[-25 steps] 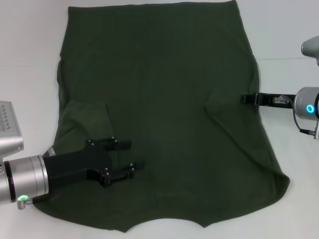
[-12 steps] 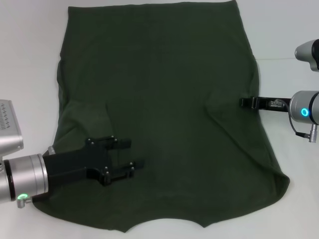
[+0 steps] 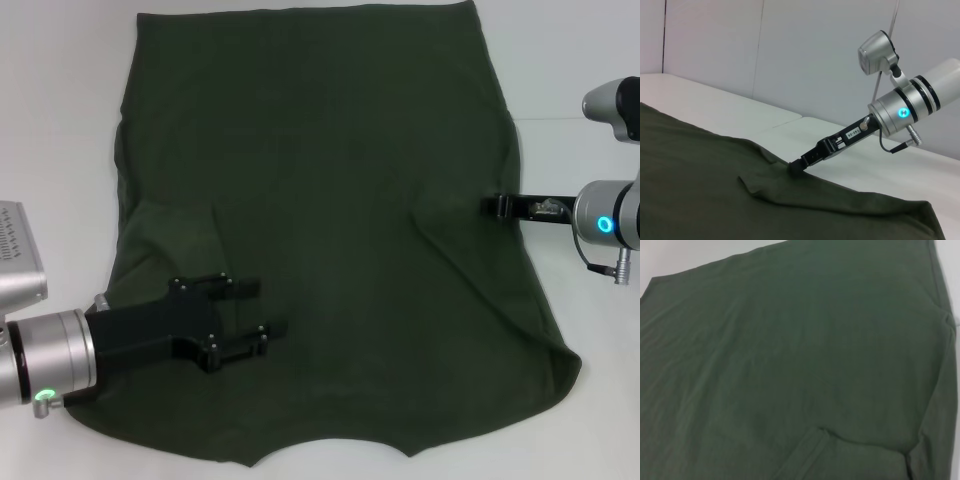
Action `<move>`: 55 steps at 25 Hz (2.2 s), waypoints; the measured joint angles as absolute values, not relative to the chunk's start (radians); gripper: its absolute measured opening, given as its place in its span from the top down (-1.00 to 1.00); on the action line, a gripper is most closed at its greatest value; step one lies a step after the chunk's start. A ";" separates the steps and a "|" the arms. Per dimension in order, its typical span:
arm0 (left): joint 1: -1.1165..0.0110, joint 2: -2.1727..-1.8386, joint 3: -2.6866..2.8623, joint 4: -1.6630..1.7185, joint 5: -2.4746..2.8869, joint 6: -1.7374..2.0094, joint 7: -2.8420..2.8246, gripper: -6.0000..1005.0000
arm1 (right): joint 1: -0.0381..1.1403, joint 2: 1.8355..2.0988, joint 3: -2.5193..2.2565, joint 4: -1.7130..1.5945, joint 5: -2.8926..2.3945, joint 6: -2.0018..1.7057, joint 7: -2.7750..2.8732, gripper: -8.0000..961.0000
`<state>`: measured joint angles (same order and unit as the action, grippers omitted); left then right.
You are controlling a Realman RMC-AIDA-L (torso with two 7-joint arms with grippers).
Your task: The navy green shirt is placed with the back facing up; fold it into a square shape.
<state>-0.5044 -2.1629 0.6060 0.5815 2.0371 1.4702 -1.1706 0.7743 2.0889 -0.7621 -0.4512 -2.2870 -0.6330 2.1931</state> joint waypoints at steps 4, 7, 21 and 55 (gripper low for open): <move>-0.505 -2.163 0.606 0.581 2.037 1.470 -1.172 -0.28 | 0.775 2.089 -0.775 -0.451 -2.287 -0.633 2.192 0.37; -0.505 -2.163 0.606 0.582 2.037 1.469 -1.172 -0.28 | 0.775 2.089 -0.781 -0.451 -2.287 -0.634 2.191 0.61; -0.505 -2.164 0.606 0.581 2.037 1.469 -1.175 -0.29 | 0.751 2.083 -0.777 -0.464 -2.089 -0.840 1.982 0.98; -0.446 -2.163 0.556 0.644 2.023 1.496 -1.401 -0.28 | 0.675 2.087 -0.777 -0.478 -1.907 -1.216 1.750 -0.44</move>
<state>-0.4462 -2.1628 0.5556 0.6444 2.0231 1.4961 -1.4010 0.6746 2.0872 -0.7771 -0.4780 -1.9068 -1.2159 1.7497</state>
